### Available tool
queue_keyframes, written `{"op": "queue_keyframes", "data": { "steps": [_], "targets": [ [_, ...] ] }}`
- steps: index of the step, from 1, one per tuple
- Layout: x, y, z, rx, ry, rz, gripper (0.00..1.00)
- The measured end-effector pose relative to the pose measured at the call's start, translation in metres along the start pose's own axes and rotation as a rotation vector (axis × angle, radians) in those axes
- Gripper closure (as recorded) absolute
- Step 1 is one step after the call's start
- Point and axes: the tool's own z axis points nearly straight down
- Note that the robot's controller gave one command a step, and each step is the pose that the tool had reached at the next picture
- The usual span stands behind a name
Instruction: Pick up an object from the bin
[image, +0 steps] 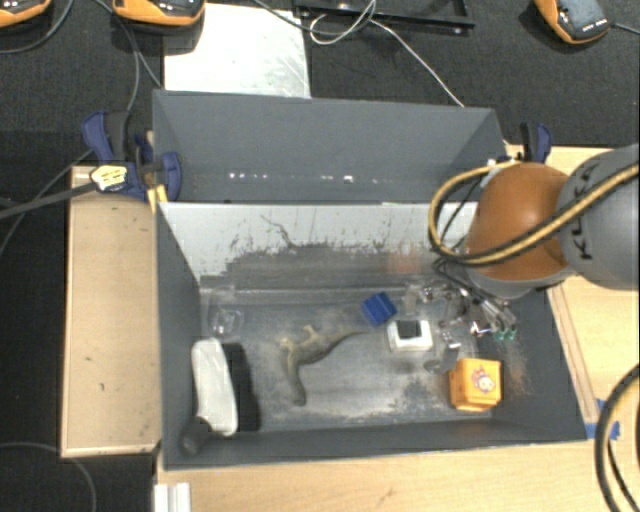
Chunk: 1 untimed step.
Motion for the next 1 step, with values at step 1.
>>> {"op": "queue_keyframes", "data": {
  "steps": [1],
  "targets": [
    [0.0083,0.0122,0.0307,0.002,-0.007,0.129,0.00]
  ]
}}
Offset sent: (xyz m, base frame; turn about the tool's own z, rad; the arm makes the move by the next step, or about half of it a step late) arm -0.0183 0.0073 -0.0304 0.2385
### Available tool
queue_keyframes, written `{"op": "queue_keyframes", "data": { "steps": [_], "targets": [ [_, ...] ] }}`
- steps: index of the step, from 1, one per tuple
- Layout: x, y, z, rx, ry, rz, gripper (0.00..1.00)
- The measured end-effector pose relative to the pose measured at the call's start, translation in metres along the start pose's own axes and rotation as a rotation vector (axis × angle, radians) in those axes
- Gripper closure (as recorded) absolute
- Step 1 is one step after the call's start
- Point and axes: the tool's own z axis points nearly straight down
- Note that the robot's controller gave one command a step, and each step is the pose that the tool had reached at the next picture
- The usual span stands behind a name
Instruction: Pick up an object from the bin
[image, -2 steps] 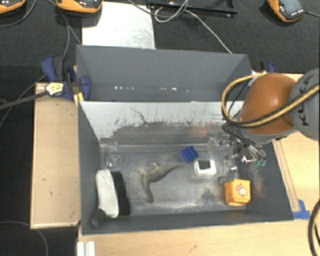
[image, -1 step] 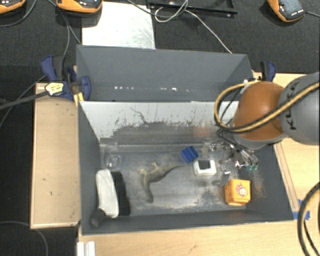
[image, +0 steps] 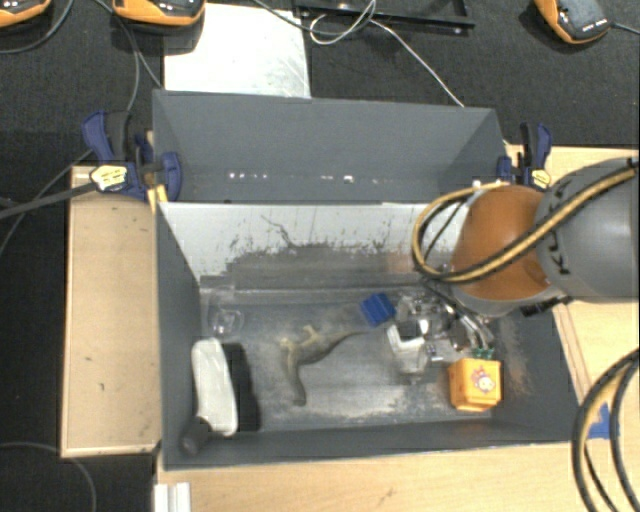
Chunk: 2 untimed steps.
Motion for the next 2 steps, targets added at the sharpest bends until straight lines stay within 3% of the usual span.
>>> {"op": "queue_keyframes", "data": {
  "steps": [1,2],
  "targets": [
    [0.0066,-0.0028,-0.0019,-0.002,0.005,0.108,1.00],
    [0.0066,-0.0027,-0.0019,-0.002,0.005,0.108,1.00]
  ]
}}
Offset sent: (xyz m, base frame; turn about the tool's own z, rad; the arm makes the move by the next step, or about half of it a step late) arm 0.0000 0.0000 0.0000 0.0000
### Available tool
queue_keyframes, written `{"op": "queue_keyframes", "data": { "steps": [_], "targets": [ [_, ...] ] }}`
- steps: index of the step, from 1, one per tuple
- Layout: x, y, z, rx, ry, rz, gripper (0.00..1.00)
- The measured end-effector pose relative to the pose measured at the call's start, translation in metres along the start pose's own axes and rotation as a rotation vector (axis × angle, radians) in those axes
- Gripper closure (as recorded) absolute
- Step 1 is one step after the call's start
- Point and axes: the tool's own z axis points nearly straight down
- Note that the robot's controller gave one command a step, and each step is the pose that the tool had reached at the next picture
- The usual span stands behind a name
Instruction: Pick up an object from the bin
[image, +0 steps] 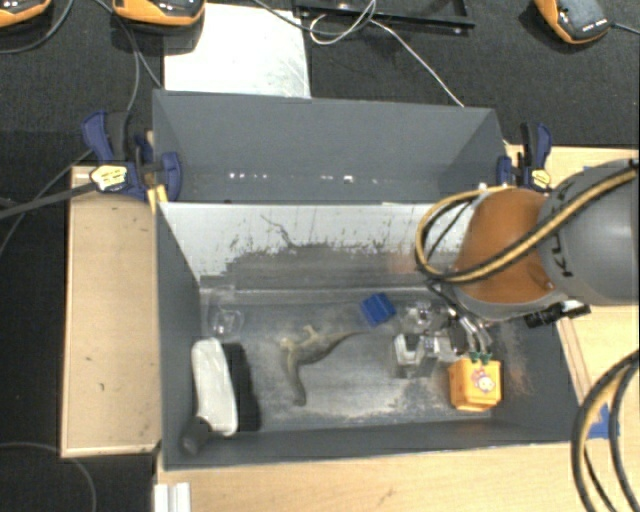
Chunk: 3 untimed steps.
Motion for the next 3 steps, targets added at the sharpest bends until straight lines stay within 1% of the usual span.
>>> {"op": "queue_keyframes", "data": {
  "steps": [1,2,3],
  "targets": [
    [0.000,0.000,-0.001,0.000,-0.001,0.000,1.00],
    [0.002,0.000,-0.009,0.000,0.004,-0.001,1.00],
    [0.003,0.000,-0.030,-0.001,0.009,-0.002,1.00]
  ]
}}
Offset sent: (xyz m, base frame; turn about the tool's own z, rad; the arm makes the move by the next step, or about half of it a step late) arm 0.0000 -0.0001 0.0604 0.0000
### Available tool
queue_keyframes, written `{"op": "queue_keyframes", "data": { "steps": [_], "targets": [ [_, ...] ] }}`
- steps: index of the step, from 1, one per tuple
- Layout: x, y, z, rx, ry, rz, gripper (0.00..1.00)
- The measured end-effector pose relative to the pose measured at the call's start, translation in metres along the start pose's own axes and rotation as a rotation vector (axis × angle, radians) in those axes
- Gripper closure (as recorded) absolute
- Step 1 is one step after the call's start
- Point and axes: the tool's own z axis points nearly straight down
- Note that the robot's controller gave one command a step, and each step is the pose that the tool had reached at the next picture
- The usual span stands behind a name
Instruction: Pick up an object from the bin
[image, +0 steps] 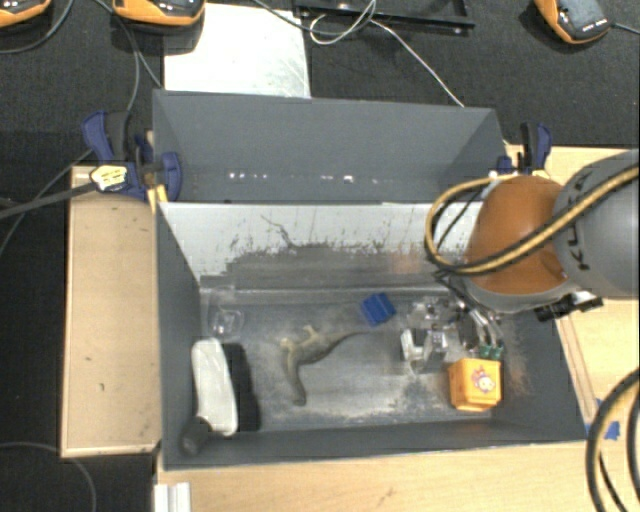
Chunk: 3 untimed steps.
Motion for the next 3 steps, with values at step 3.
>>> {"op": "queue_keyframes", "data": {
  "steps": [3],
  "targets": [
    [-0.002,0.000,-0.058,0.000,-0.008,-0.002,1.00]
  ]
}}
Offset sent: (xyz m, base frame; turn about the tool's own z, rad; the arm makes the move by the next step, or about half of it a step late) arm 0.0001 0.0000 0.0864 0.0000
